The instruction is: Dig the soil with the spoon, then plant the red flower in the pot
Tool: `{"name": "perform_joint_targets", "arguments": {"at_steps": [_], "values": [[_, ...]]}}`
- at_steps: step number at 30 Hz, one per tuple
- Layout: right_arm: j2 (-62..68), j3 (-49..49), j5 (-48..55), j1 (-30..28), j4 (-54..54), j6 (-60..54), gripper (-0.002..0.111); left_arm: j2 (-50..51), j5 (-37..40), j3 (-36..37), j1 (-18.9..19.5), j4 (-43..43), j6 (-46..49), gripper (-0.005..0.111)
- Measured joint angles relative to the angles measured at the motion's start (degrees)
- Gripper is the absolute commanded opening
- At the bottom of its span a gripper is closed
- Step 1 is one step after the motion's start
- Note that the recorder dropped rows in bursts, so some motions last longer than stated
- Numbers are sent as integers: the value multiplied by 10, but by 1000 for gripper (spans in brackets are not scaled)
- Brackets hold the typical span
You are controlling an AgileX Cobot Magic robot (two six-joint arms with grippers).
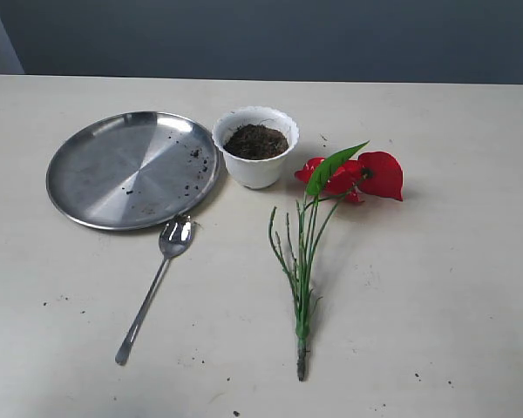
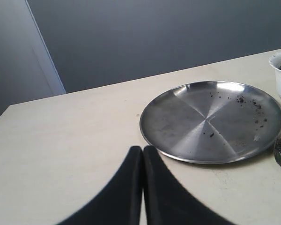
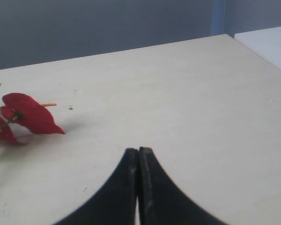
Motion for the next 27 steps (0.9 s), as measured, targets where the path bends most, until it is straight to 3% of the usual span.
{"name": "perform_joint_targets", "arguments": {"at_steps": [4,8,15,18,22,27], "values": [[0,2,-53,0,-42,-5,-1,0,0,0,0,0,0,0],[0,2,-168,0,-53,-6,-1,0,0,0,0,0,0,0],[0,2,-348,0,27,4,-1,0,0,0,0,0,0,0],[0,2,-388,0,89,104,-1,0,0,0,0,0,0,0],[-1,2,-339,-1,190,361,-1,0,0,0,0,0,0,0],[-1,2,-143,-1,202,441,-1,0,0,0,0,0,0,0]]}}
